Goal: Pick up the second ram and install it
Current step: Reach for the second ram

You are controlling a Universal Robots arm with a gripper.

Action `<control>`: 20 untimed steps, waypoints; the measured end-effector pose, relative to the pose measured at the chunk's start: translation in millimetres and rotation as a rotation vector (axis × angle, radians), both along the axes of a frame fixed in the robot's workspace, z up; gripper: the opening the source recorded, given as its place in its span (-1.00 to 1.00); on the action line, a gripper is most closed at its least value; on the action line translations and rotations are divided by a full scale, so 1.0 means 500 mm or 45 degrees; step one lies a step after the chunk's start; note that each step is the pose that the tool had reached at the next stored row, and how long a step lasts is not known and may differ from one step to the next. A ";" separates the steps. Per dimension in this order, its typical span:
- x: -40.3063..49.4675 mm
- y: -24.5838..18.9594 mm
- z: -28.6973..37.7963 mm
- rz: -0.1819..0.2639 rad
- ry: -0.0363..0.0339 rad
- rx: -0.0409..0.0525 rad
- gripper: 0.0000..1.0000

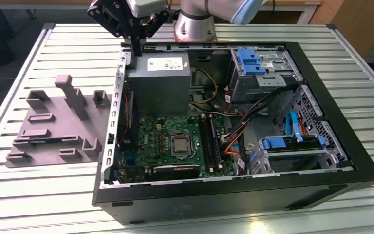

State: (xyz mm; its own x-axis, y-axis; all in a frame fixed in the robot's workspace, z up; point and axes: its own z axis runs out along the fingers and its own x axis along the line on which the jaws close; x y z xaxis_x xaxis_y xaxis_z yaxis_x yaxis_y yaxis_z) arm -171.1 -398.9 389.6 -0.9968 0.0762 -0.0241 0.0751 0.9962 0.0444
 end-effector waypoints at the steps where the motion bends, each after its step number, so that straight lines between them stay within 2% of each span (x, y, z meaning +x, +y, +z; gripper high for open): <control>1: -0.001 0.0000 0.000 0.000 0.0000 0.000 -0.79; 20: -0.014 0.0000 -0.002 0.000 0.0001 0.000 -0.79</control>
State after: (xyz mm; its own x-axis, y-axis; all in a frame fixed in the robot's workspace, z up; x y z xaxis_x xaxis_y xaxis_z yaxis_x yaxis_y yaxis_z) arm -178.3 -398.9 388.7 -0.9968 0.0762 -0.0240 0.0751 0.9962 0.0444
